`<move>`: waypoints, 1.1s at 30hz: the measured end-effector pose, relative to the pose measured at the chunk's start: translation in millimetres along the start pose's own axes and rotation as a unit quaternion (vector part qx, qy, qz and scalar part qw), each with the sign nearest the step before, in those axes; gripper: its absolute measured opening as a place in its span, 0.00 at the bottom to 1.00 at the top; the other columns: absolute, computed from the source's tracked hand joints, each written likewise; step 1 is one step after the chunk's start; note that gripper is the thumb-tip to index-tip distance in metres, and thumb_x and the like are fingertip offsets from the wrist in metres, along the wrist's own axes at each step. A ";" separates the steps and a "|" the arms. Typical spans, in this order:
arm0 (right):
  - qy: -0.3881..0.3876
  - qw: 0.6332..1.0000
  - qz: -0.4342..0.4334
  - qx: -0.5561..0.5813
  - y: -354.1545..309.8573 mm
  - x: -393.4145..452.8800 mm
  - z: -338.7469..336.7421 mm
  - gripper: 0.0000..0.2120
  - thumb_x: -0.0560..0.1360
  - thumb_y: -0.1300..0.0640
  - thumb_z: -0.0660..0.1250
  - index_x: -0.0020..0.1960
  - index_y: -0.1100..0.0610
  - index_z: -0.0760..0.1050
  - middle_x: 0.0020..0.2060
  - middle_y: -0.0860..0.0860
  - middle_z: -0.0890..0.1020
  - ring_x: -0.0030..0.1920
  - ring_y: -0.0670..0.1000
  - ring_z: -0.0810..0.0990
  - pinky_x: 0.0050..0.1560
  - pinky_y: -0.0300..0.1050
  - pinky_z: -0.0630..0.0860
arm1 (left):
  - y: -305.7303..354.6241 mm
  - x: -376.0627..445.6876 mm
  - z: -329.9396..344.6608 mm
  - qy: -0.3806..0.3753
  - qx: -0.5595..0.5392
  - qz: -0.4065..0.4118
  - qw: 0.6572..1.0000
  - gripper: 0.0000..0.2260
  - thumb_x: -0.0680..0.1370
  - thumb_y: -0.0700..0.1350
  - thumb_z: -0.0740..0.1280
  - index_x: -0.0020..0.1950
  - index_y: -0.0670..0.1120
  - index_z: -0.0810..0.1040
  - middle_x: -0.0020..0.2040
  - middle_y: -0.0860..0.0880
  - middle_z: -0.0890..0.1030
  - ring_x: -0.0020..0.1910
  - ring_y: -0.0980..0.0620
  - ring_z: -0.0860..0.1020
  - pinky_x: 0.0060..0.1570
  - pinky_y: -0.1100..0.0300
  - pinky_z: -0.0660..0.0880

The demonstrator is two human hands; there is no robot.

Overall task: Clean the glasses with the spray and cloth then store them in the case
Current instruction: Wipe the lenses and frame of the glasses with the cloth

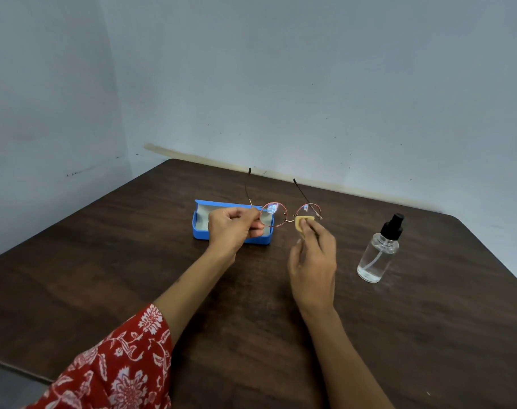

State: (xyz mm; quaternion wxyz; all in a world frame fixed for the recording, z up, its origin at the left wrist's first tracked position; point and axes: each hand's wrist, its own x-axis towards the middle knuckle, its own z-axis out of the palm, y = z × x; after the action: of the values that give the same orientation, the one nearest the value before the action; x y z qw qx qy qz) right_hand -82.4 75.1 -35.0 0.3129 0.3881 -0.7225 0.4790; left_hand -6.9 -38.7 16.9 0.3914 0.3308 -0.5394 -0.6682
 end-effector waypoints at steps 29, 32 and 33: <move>0.044 0.998 0.053 0.012 7.4 4.4 -1.6 0.21 0.70 0.72 0.64 0.63 0.67 0.73 0.59 0.61 0.75 0.60 0.52 0.69 0.63 0.27 0.60 | -12.7 -5.7 9.1 0.011 -0.015 -0.002 1.000 0.02 0.73 0.36 0.69 0.42 0.37 0.81 0.28 0.47 0.81 0.28 0.56 0.80 0.34 0.63 0.80; 0.042 0.998 0.038 0.004 6.1 3.6 -1.9 0.21 0.70 0.73 0.64 0.63 0.68 0.73 0.59 0.61 0.75 0.60 0.53 0.70 0.62 0.32 0.63 | -12.8 -7.5 9.9 0.008 -0.020 0.002 1.000 0.03 0.73 0.35 0.69 0.41 0.36 0.81 0.27 0.48 0.80 0.27 0.56 0.80 0.32 0.64 0.79; 0.036 0.999 0.025 0.003 3.8 2.8 -1.1 0.21 0.70 0.73 0.64 0.62 0.68 0.73 0.58 0.61 0.75 0.60 0.53 0.70 0.62 0.33 0.64 | -12.8 -7.6 9.9 0.009 -0.021 0.002 1.000 0.03 0.73 0.35 0.69 0.42 0.36 0.81 0.27 0.48 0.80 0.27 0.56 0.80 0.32 0.64 0.79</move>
State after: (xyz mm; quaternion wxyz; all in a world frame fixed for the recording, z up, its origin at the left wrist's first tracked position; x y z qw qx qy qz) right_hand -87.0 76.2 -34.1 0.3255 0.3531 -0.7187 0.5028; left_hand -14.0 -26.0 6.5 0.4038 0.3275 -0.5227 -0.6756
